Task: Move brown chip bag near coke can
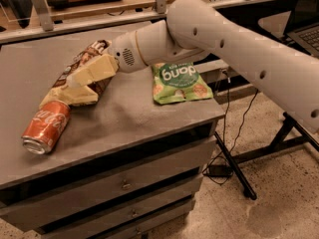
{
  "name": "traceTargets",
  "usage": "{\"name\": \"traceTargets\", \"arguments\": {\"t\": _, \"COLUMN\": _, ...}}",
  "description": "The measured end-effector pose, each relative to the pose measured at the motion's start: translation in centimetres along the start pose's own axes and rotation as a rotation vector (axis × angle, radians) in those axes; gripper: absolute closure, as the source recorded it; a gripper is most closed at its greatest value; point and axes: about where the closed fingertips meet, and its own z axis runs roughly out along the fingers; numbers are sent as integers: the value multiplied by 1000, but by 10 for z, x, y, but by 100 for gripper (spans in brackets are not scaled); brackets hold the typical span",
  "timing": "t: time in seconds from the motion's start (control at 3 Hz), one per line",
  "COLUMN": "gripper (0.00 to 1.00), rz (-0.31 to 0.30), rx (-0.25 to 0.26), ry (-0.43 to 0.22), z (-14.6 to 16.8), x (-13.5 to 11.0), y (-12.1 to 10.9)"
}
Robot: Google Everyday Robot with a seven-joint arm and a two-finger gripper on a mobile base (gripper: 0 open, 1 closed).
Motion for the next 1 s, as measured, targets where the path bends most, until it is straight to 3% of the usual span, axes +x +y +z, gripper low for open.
{"name": "traceTargets", "arguments": {"t": 0.33, "gripper": 0, "rz": -42, "rx": 175, "ry": 40, "z": -43, "x": 2, "y": -30}}
{"name": "traceTargets", "arguments": {"t": 0.67, "gripper": 0, "rz": -60, "rx": 317, "ry": 78, "z": -76, "x": 9, "y": -51}}
{"name": "traceTargets", "arguments": {"t": 1.0, "gripper": 0, "rz": -69, "rx": 423, "ry": 94, "z": -98, "x": 14, "y": -64}}
